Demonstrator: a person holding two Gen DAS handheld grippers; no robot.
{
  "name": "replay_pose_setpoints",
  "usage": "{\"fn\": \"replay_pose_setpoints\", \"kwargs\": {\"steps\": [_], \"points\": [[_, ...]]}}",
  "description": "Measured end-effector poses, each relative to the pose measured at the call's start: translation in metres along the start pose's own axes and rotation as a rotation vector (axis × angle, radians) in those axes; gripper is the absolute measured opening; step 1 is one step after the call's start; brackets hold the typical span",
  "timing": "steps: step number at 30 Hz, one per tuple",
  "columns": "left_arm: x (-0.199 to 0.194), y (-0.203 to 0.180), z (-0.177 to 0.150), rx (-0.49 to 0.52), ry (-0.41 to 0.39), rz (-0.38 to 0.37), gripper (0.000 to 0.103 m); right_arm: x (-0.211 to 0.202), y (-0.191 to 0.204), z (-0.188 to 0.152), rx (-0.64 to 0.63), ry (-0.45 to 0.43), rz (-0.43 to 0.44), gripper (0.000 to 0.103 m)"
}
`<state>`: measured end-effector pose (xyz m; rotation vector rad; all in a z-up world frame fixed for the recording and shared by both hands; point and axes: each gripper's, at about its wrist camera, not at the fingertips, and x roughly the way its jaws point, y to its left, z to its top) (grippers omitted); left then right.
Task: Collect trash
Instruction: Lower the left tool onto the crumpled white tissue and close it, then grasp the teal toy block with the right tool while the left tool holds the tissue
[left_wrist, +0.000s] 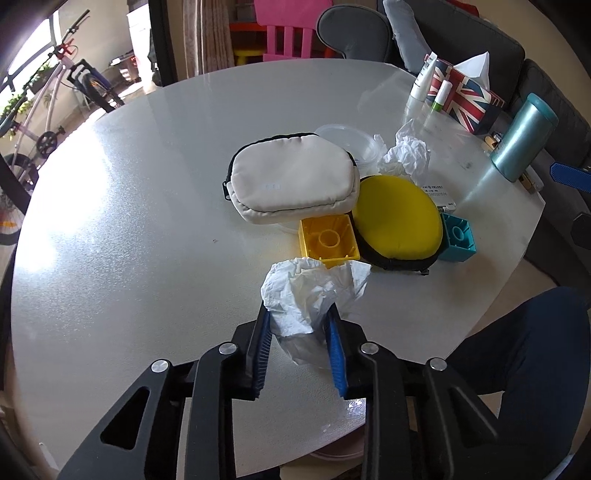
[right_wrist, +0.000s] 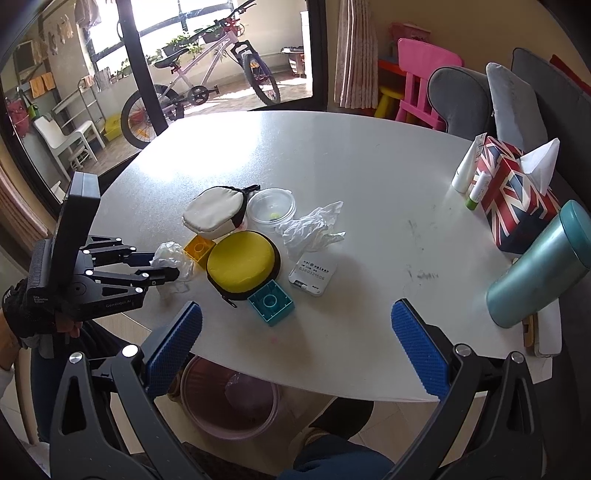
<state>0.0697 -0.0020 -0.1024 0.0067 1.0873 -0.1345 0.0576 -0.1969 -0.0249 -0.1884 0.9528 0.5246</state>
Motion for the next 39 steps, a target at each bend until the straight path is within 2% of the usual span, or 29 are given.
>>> {"fn": "replay_pose_setpoints", "kwargs": {"steps": [16, 30, 32, 39], "points": [[-0.056, 0.007, 0.003, -0.021, -0.106, 0.001, 0.022, 0.039, 0.007, 0.000, -0.019, 0.061, 0.004, 0.100], [-0.063, 0.016, 0.000, -0.036, -0.126, 0.003, 0.022, 0.085, 0.017, -0.001, -0.096, 0.173, 0.009, 0.100], [-0.062, 0.017, 0.000, -0.039, -0.125, 0.001, 0.022, 0.088, 0.017, -0.001, -0.104, 0.181, 0.015, 0.088], [-0.058, 0.018, -0.002, -0.047, -0.116, -0.007, 0.022, 0.097, 0.017, -0.004, -0.112, 0.192, 0.047, 0.064]]}}
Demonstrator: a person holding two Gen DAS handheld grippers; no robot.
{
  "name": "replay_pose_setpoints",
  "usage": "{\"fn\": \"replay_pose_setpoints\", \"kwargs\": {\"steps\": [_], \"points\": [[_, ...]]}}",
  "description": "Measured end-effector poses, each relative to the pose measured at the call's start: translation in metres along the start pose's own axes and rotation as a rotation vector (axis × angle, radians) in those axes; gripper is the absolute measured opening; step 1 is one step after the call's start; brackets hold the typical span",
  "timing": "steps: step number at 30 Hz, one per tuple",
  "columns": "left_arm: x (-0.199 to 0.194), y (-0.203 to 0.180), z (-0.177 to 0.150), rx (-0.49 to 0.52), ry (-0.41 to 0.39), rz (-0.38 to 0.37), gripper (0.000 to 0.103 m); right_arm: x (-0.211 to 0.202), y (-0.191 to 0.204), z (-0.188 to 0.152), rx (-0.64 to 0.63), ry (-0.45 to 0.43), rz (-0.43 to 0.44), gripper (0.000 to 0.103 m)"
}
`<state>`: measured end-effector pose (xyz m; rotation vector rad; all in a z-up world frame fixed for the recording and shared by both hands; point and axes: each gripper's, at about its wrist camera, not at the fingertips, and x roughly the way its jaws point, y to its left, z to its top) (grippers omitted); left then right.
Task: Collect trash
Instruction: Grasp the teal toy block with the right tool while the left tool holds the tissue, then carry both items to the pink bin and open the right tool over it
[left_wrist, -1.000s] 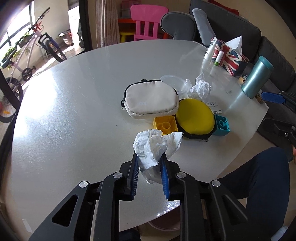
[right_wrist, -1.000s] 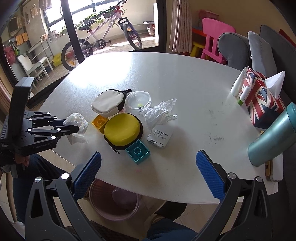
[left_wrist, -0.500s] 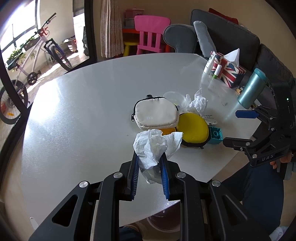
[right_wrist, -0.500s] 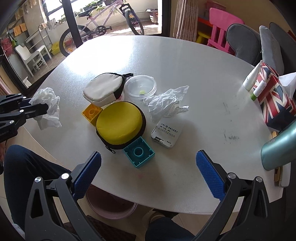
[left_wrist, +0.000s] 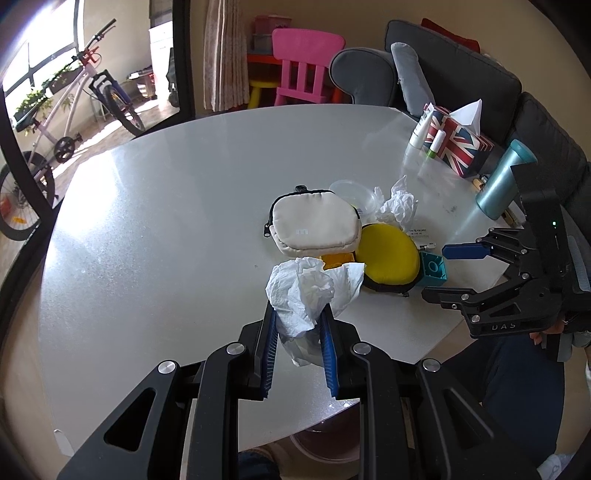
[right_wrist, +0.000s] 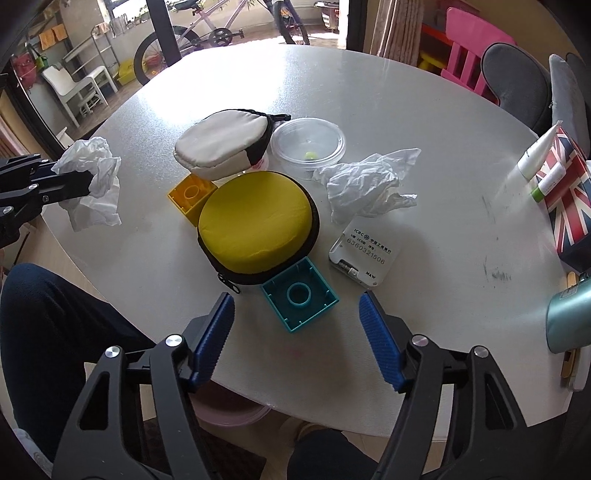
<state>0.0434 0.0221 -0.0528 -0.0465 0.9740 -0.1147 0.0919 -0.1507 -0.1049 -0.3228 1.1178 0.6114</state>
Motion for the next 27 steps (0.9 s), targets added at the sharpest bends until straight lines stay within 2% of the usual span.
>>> {"fn": "replay_pose_setpoints", "kwargs": {"steps": [2, 4, 12, 20, 27], "points": [[0.000, 0.001, -0.001, -0.002, 0.002, -0.002, 0.022, 0.002, -0.001, 0.000, 0.000, 0.002, -0.005, 0.049], [-0.001, 0.001, -0.002, -0.002, 0.004, -0.002, 0.022, 0.003, -0.001, 0.000, -0.003, 0.001, 0.004, 0.042], [-0.004, -0.001, -0.005, -0.002, 0.005, -0.005, 0.022, -0.005, 0.003, -0.005, -0.001, -0.021, 0.013, 0.038], [-0.022, -0.013, -0.010, 0.022, -0.017, -0.008, 0.022, -0.039, 0.006, -0.013, 0.002, -0.068, 0.026, 0.038], [-0.038, -0.026, -0.023, 0.039, -0.024, -0.026, 0.022, -0.077, 0.028, -0.023, -0.035, -0.112, 0.066, 0.038]]}}
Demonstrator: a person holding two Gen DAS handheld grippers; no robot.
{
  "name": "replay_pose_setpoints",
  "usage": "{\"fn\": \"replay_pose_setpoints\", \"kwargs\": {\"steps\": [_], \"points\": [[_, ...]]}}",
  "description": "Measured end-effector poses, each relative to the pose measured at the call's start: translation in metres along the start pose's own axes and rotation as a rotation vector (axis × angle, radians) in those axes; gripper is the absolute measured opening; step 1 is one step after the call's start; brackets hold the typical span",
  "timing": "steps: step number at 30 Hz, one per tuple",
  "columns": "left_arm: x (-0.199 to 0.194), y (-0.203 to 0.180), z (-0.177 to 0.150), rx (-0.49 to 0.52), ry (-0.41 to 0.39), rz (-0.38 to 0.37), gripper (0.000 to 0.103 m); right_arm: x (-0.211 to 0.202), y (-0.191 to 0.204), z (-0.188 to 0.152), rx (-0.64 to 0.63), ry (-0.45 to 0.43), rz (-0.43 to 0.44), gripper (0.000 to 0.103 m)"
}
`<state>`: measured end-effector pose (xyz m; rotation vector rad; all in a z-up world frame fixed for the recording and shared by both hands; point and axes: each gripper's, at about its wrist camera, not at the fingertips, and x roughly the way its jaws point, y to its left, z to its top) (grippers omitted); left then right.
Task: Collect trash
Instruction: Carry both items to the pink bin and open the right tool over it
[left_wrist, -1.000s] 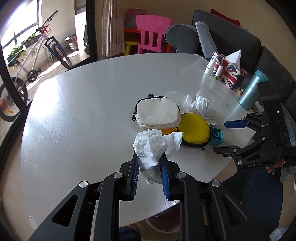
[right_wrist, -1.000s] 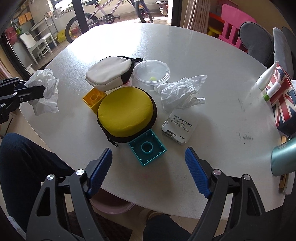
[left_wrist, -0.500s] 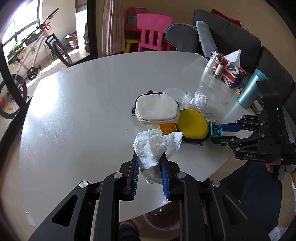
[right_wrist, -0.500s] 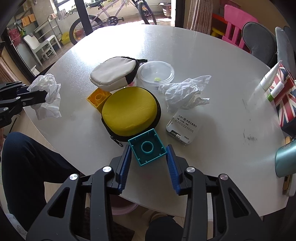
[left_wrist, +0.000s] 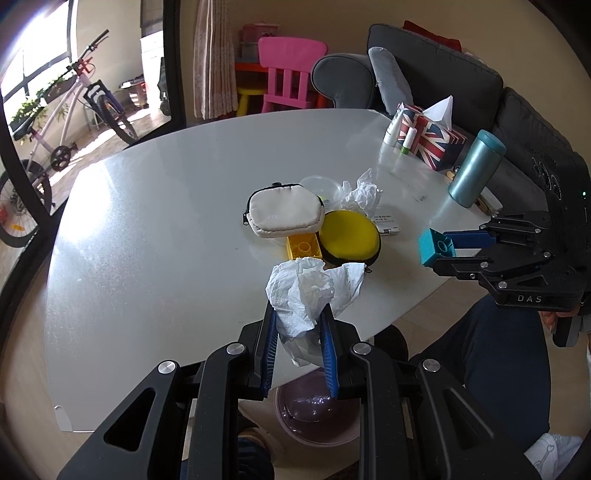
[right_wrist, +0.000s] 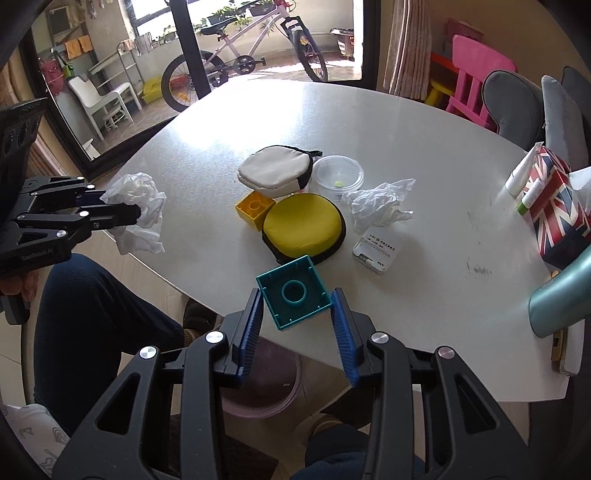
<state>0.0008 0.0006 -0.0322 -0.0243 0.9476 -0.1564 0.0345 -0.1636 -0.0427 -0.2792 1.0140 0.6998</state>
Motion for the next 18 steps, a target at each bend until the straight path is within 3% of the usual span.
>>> {"fn": "replay_pose_setpoints", "kwargs": {"steps": [9, 18], "points": [[-0.012, -0.016, -0.022, 0.012, 0.019, -0.012, 0.022, -0.020, 0.035, -0.020, -0.045, 0.004, 0.048, 0.038], [-0.005, -0.026, -0.050, -0.007, 0.068, -0.040, 0.022, -0.004, 0.058, -0.046, -0.056, 0.069, 0.104, 0.038]]}}
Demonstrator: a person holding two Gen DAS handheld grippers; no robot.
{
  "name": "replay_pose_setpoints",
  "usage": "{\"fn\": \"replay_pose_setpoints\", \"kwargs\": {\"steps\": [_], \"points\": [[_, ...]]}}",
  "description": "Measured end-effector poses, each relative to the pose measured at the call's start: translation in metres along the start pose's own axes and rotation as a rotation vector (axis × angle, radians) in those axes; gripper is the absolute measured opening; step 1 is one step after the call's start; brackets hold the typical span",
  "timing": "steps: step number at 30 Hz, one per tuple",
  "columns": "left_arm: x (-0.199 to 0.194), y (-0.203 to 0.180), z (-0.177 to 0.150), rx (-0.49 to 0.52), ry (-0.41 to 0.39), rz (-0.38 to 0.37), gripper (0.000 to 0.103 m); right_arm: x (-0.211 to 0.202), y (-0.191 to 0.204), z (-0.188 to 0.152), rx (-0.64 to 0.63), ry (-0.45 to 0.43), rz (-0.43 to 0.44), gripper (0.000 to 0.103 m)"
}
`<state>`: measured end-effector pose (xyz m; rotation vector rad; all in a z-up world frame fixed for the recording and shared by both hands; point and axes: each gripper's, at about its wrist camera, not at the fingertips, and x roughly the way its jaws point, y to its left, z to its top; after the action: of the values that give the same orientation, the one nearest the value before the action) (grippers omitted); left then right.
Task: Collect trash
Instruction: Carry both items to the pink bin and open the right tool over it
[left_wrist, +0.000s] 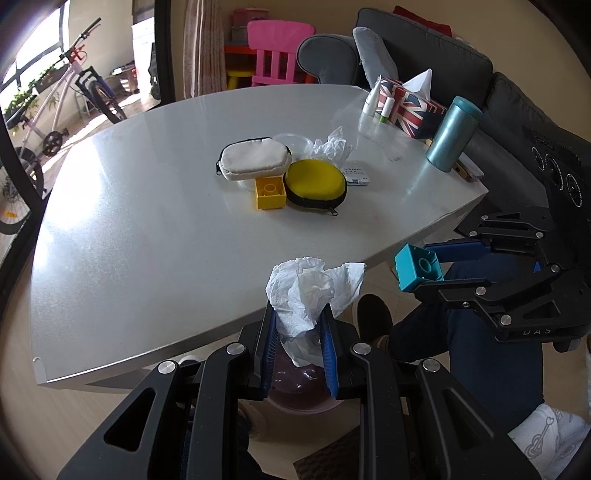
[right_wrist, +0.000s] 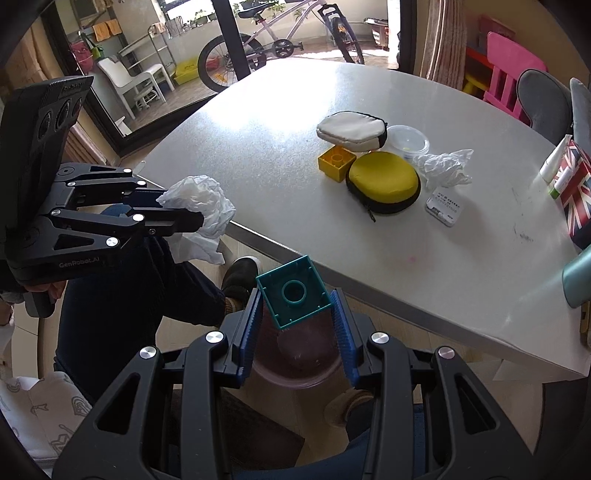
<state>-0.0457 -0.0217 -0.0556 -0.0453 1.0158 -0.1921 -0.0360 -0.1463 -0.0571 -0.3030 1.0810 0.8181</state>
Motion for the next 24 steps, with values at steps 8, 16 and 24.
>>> {"fn": "replay_pose_setpoints", "kwargs": {"steps": [8, 16, 24], "points": [[0.004, 0.000, -0.018, -0.020, 0.032, -0.023, 0.022, 0.021, 0.005, -0.012, 0.014, 0.051, 0.033, 0.038], [0.004, 0.002, -0.019, -0.024, 0.038, -0.029, 0.022, 0.019, 0.005, -0.010, 0.015, 0.033, 0.037, 0.083], [0.007, -0.001, -0.017, -0.016, 0.044, -0.035, 0.022, 0.012, -0.002, -0.007, 0.033, 0.021, 0.010, 0.092]]}}
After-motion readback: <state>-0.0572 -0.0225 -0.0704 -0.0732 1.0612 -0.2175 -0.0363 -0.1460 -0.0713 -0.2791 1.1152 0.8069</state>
